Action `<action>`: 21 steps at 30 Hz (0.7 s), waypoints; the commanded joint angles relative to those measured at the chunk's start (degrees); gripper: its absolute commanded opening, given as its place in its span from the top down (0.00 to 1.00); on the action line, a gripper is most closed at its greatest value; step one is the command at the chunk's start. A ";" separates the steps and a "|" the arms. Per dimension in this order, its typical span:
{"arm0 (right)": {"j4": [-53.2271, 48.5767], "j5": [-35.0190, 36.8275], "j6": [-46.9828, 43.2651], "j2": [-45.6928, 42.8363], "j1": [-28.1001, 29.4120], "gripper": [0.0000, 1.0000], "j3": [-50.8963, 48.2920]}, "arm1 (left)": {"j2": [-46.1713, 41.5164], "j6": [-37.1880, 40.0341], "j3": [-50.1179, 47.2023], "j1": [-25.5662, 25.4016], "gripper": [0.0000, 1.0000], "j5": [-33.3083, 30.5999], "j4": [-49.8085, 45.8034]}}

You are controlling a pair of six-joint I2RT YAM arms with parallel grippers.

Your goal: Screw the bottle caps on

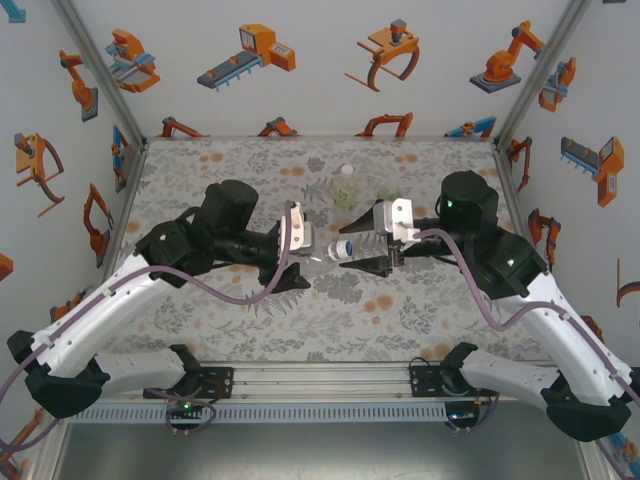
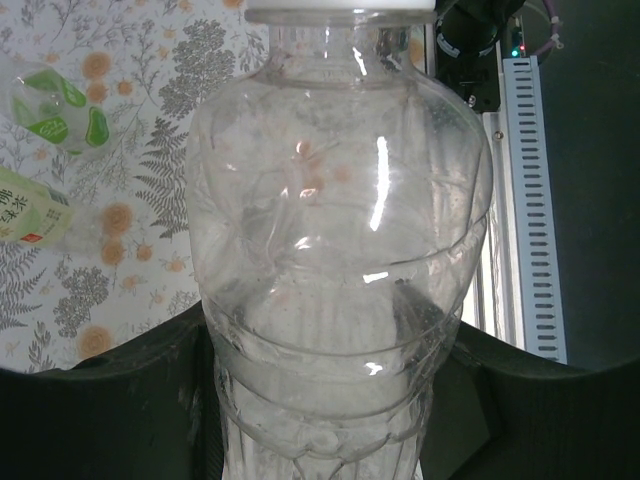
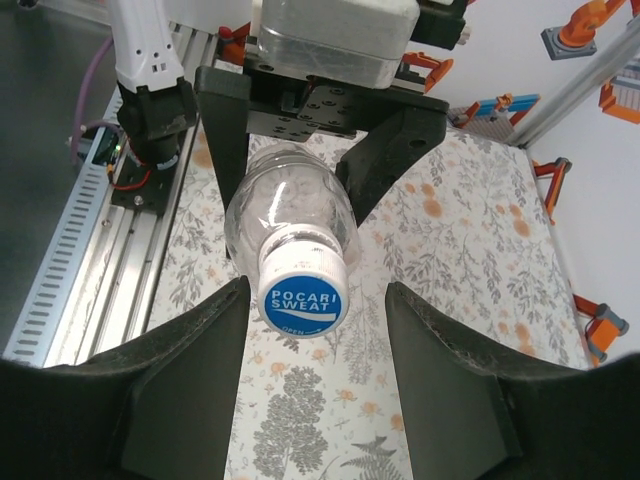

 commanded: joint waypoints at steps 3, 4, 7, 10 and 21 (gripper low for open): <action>4.76 -0.64 6.21 -1.11 0.39 0.46 -1.70 | -0.57 -0.40 -0.95 -0.24 1.00 -1.46 1.93; 4.67 -0.51 6.81 -1.22 0.34 0.45 -1.70 | -0.60 -0.39 -1.21 -0.20 1.00 -1.88 2.21; 4.37 -0.40 8.54 -1.46 0.39 0.45 -1.43 | -0.92 -0.29 -2.29 -0.24 1.00 -2.36 3.31; 6.46 1.58 12.29 -2.04 0.39 0.44 -1.43 | -1.36 -0.14 -3.13 -0.24 1.00 -3.24 3.92; 7.43 34.46 56.40 -3.42 0.39 0.51 1.47 | -2.45 1.01 -5.72 -0.12 1.00 -8.35 7.07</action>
